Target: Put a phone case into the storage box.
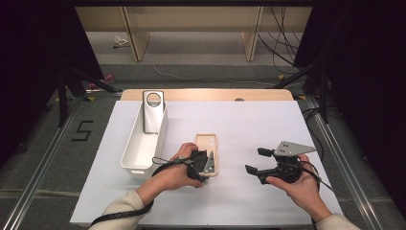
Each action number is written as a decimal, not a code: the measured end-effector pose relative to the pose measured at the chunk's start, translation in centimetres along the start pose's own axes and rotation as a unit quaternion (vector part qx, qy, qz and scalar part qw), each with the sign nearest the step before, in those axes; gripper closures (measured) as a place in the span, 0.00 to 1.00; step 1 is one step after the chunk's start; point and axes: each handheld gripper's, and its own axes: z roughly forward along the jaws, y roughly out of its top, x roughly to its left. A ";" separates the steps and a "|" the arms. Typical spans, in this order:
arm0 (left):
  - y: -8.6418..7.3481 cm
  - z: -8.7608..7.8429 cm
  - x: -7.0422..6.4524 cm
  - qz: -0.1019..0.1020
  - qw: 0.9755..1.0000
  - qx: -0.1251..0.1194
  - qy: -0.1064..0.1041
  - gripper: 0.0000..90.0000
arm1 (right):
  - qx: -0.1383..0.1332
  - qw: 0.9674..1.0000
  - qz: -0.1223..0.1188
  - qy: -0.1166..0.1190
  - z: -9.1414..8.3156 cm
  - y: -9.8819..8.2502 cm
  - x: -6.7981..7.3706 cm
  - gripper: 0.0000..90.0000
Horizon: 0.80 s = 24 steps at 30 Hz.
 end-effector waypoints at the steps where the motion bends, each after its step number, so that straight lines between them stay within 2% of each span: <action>1: 0.0 0.1 0.0 0.003 1.000 0.001 0.000 0.28 | 0.000 1.000 0.000 0.000 0.0 0.0 0.0 0.22; 17: 0.5 0.8 0.3 0.032 0.999 0.032 -0.004 0.33 | 0.001 1.000 -0.001 0.001 0.1 0.0 0.0 0.22; 24: 0.7 0.9 0.6 0.038 0.998 0.043 -0.021 0.36 | 0.002 1.000 0.000 0.001 0.1 0.0 0.0 0.22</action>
